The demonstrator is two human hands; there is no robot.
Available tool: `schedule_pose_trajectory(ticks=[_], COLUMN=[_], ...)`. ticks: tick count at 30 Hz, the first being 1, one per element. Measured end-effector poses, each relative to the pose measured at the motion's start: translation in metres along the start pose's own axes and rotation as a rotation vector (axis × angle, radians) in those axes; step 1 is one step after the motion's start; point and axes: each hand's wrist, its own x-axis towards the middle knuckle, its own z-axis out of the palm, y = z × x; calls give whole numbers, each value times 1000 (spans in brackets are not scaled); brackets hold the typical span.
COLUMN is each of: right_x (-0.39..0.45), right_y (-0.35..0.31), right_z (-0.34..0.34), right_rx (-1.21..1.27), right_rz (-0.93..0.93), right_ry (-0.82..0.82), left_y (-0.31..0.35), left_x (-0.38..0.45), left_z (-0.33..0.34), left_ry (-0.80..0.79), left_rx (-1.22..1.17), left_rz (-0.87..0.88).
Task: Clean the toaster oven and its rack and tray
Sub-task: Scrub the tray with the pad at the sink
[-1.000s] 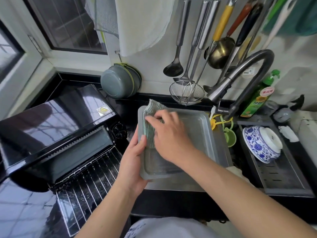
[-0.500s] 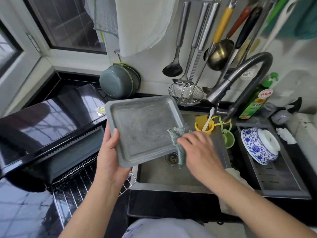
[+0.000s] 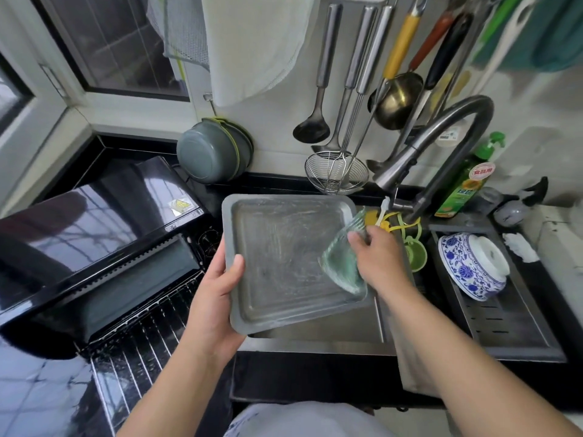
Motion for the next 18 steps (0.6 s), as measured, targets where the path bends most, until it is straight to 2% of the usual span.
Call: schedule_pose_trajectory(ticks=[4,9,10,14,18], right_x=[19,9,5,9,33], right_y=[-10,-1,3,11,-7], right_z=[-15,-22,-21,-15,-19], right_rx=[18,300,362,346,356], right_rz=[-25,97,126,182,148], right_ry=[-46,-500,-525,-377,-260], left_y=[10,9,8,8,10], left_x=[2,5,4,4,4], left_z=[-5,-17,-19,-25,-20], left_ry=[-4,50,44,-18,-87], left_rx=[25,4,9,33,93], left_rz=[-6,-3,-16,-69,-63])
